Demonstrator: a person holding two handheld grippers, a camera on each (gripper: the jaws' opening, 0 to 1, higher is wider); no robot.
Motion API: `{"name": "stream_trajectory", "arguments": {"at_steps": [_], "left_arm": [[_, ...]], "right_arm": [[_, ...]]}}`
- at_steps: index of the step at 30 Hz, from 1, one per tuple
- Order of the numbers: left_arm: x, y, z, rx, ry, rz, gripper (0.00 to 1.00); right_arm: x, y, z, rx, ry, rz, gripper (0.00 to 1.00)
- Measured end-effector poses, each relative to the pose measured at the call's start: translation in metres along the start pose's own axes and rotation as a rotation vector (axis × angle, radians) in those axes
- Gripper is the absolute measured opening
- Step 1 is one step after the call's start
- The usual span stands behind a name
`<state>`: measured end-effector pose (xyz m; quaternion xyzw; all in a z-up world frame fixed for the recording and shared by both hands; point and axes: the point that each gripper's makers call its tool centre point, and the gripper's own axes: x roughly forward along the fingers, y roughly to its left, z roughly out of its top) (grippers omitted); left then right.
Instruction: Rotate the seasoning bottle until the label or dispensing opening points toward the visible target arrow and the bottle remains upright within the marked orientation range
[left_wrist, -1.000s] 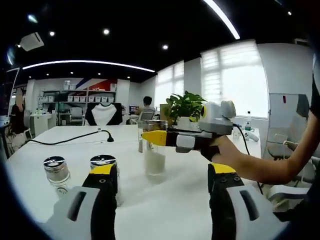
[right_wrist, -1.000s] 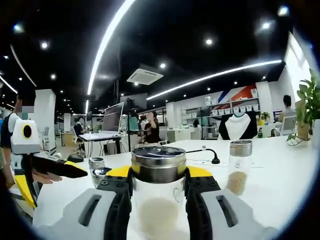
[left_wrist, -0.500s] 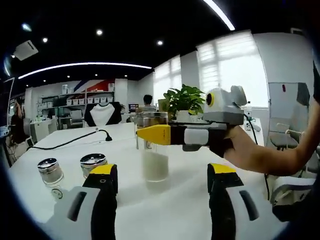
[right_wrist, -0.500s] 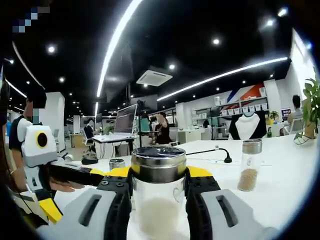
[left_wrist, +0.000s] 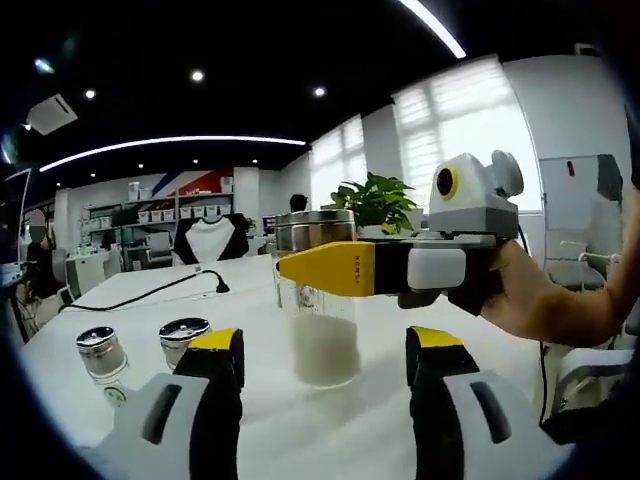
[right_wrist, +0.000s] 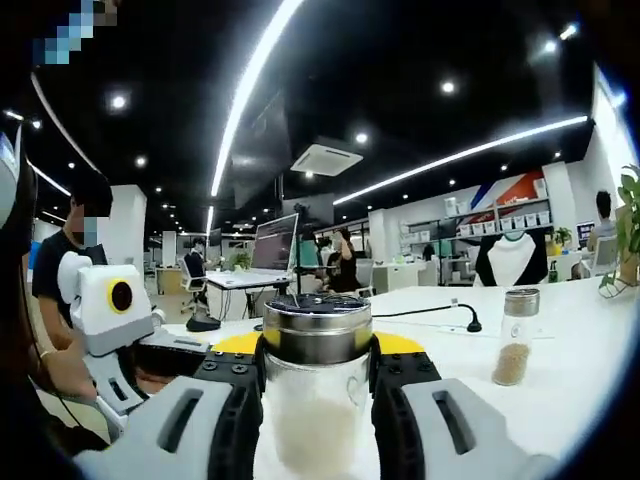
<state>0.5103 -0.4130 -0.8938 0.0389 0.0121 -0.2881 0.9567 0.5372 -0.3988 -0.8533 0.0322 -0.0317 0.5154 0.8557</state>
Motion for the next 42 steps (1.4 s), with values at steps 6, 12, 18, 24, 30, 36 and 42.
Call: {"name": "stream_trajectory", "arguments": {"at_steps": [6, 12, 18, 24, 30, 36, 42], "left_arm": [[0.005, -0.002, 0.003, -0.006, -0.018, -0.013, 0.67], [0.014, -0.005, -0.002, 0.048, 0.01, -0.029, 0.65], [0.018, -0.001, -0.001, 0.107, 0.006, -0.006, 0.56], [0.021, -0.003, -0.003, 0.088, -0.008, -0.011, 0.5], [0.026, -0.012, -0.001, 0.082, -0.031, -0.073, 0.46], [0.029, -0.017, 0.002, 0.087, -0.023, -0.119, 0.44], [0.024, -0.021, 0.007, 0.06, -0.057, -0.178, 0.43]], "right_arm": [[0.001, 0.006, -0.003, 0.022, -0.002, 0.011, 0.38], [-0.003, 0.014, -0.007, 0.042, 0.008, 0.031, 0.38], [-0.005, 0.018, -0.006, 0.028, 0.016, 0.041, 0.38], [-0.006, 0.018, -0.008, 0.027, 0.024, 0.035, 0.38], [-0.011, 0.015, -0.008, 0.02, 0.029, 0.014, 0.38], [-0.018, 0.012, -0.006, -0.026, 0.047, -0.001, 0.39], [-0.023, 0.012, -0.002, 0.019, 0.028, 0.013, 0.39]]}}
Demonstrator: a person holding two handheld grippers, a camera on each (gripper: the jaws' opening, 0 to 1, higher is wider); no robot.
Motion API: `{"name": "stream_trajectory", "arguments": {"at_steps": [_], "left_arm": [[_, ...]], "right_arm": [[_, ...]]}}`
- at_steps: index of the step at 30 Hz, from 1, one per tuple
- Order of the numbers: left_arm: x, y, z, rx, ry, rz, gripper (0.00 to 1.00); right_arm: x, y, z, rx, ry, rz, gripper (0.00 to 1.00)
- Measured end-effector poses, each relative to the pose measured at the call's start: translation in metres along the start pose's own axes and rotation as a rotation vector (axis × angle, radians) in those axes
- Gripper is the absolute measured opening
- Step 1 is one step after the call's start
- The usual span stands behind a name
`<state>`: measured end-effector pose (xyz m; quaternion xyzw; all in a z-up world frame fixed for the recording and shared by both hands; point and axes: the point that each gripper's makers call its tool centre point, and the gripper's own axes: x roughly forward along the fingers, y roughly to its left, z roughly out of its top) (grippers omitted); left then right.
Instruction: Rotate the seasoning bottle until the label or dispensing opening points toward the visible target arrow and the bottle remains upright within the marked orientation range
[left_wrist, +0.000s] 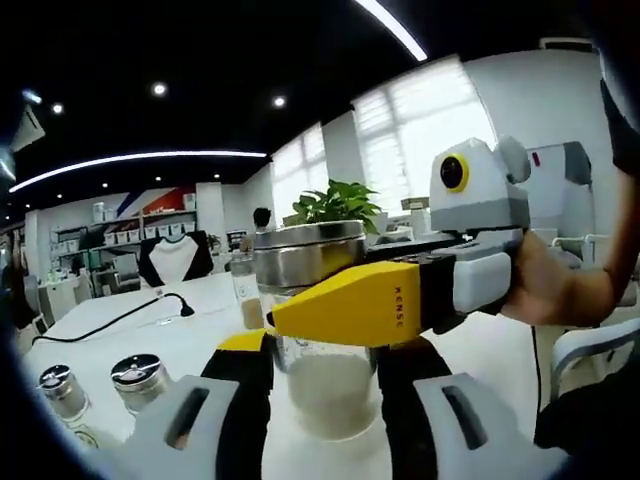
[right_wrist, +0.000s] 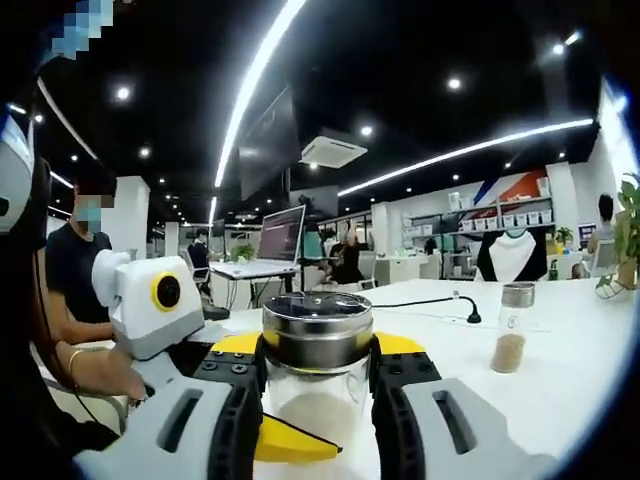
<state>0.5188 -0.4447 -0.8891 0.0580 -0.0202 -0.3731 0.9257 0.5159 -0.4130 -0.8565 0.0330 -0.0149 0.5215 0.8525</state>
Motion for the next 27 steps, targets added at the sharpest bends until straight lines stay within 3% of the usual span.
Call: {"name": "stream_trajectory", "arguments": {"at_steps": [5, 12, 18, 20, 27], "left_arm": [[-0.002, -0.001, 0.001, 0.056, 0.001, -0.009, 0.42], [-0.005, -0.006, 0.005, 0.003, -0.032, -0.082, 0.42], [-0.01, -0.019, 0.006, -0.039, -0.052, -0.244, 0.42], [-0.011, -0.018, 0.006, -0.031, -0.061, -0.253, 0.42], [-0.021, -0.032, 0.012, -0.06, -0.107, -0.406, 0.42]], "right_arm": [[0.0, 0.004, 0.0, -0.024, 0.025, 0.027, 0.39], [-0.002, 0.006, 0.004, -0.024, 0.02, 0.053, 0.39], [-0.003, 0.013, 0.006, -0.033, 0.025, 0.093, 0.4], [-0.002, 0.016, 0.006, -0.036, 0.027, 0.1, 0.41], [-0.003, 0.031, 0.008, -0.033, 0.016, 0.179, 0.42]]}}
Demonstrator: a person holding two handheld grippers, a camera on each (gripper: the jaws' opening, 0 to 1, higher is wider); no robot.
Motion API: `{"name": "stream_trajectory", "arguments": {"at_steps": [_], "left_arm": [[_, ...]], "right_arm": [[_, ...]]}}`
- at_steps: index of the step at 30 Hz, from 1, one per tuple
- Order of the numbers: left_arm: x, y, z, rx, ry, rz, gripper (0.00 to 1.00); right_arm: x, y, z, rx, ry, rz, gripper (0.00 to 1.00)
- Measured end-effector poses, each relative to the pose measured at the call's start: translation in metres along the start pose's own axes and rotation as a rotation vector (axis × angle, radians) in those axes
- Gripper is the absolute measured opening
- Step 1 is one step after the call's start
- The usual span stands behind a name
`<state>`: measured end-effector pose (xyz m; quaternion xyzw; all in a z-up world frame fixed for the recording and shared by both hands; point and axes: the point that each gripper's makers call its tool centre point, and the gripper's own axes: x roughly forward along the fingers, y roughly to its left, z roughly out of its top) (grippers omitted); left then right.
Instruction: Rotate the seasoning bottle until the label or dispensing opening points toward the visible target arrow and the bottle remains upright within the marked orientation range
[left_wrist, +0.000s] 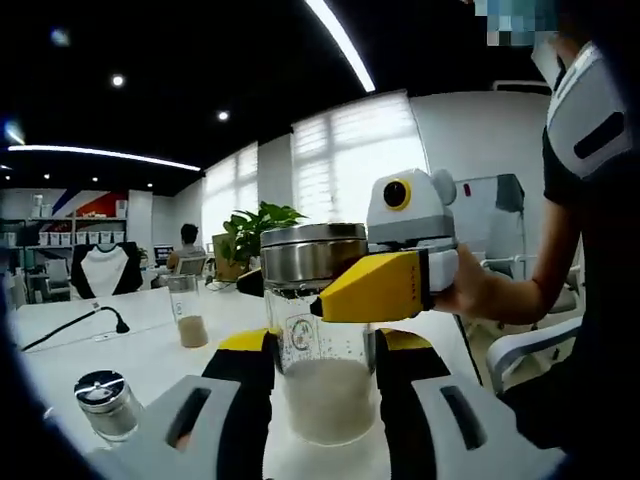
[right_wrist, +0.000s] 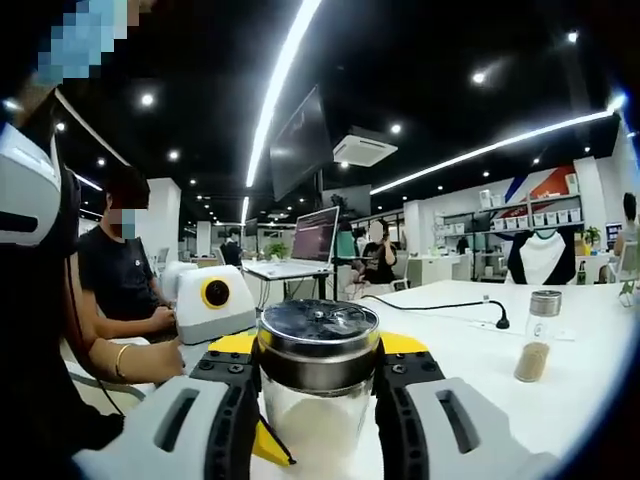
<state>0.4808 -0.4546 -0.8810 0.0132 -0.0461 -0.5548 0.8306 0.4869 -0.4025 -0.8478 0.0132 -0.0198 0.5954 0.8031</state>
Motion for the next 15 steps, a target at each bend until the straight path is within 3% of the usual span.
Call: {"name": "stream_trajectory", "arguments": {"at_steps": [5, 11, 12, 15], "left_arm": [[-0.001, -0.01, 0.0, 0.008, -0.001, -0.077, 0.42], [0.004, -0.021, -0.003, -0.022, 0.005, -0.165, 0.42], [0.004, -0.022, -0.005, -0.014, 0.014, -0.17, 0.42], [0.008, -0.022, -0.014, 0.006, 0.058, -0.16, 0.42]], "right_arm": [[0.002, 0.013, -0.001, -0.022, 0.012, 0.074, 0.44], [0.004, 0.022, -0.002, -0.037, 0.016, 0.104, 0.46], [0.005, 0.023, 0.002, -0.017, -0.008, 0.107, 0.46], [0.003, 0.02, 0.001, -0.041, 0.004, 0.099, 0.45]]}}
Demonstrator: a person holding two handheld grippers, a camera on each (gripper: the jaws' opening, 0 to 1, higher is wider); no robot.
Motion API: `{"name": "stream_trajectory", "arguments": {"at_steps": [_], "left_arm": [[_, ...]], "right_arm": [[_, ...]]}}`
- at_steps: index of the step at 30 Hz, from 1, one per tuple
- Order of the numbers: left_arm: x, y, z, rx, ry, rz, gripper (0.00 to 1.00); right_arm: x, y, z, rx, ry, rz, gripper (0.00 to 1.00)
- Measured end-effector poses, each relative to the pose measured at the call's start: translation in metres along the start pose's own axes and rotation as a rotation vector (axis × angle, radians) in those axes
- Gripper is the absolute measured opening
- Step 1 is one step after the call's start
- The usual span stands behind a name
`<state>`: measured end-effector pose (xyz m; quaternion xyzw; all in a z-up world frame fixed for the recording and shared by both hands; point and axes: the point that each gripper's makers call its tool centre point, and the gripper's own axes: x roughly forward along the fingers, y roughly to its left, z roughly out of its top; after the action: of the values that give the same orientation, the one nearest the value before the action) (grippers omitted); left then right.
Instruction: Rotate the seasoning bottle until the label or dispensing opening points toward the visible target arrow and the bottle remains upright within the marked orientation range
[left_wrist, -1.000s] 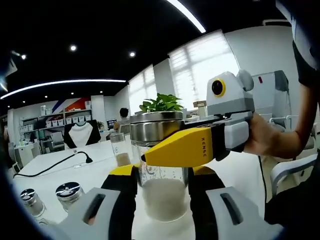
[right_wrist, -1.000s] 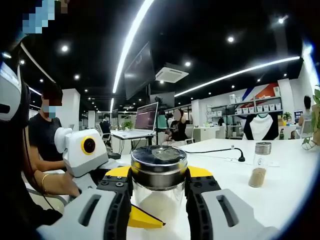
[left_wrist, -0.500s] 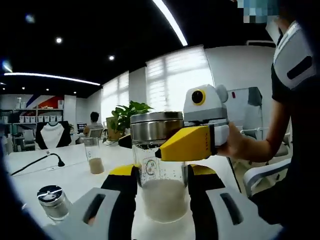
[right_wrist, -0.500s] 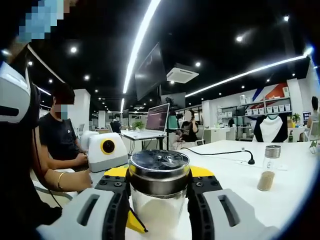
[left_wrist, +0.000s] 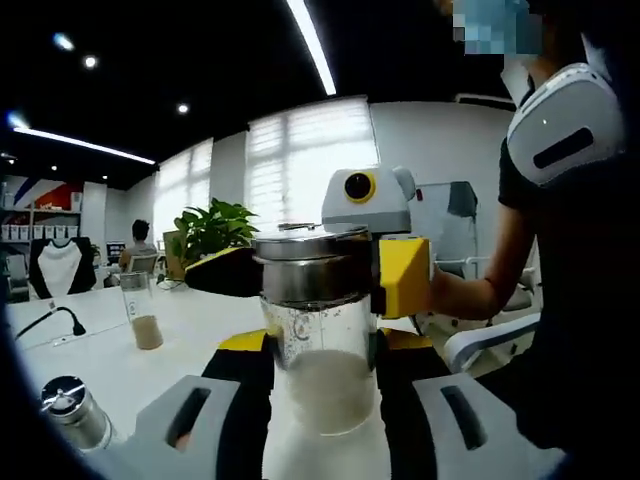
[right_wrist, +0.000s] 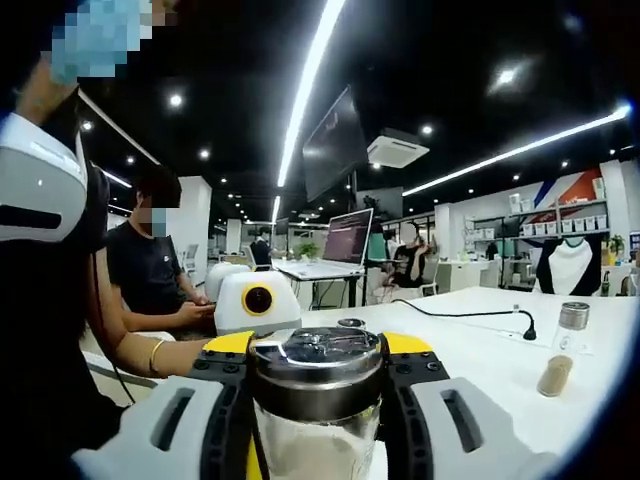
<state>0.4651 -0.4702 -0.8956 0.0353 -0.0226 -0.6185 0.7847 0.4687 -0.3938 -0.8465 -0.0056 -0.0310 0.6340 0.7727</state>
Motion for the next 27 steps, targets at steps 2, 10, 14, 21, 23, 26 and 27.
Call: {"name": "stream_trajectory", "arguments": {"at_steps": [2, 10, 14, 21, 23, 26, 27], "left_arm": [[-0.001, 0.001, -0.001, 0.001, 0.003, 0.006, 0.42], [-0.001, 0.007, -0.011, 0.005, 0.055, 0.049, 0.43], [-0.002, 0.008, -0.016, 0.004, 0.074, 0.056, 0.43], [0.0, 0.011, -0.025, 0.008, 0.131, 0.088, 0.44], [0.001, 0.012, -0.029, 0.017, 0.155, 0.097, 0.44], [-0.001, 0.013, -0.029, 0.021, 0.161, 0.101, 0.44], [-0.001, 0.013, -0.029, 0.021, 0.162, 0.1, 0.44]], "right_arm": [[-0.001, -0.002, -0.002, -0.021, 0.018, -0.014, 0.45], [0.001, -0.01, -0.014, 0.001, 0.036, -0.044, 0.45], [-0.001, -0.013, -0.019, 0.028, 0.033, -0.061, 0.44], [-0.002, -0.017, -0.027, 0.023, 0.045, -0.1, 0.44], [-0.002, -0.018, -0.03, 0.013, 0.058, -0.106, 0.44], [-0.004, -0.018, -0.031, 0.009, 0.057, -0.116, 0.44], [-0.005, -0.018, -0.03, 0.011, 0.055, -0.117, 0.44]]}}
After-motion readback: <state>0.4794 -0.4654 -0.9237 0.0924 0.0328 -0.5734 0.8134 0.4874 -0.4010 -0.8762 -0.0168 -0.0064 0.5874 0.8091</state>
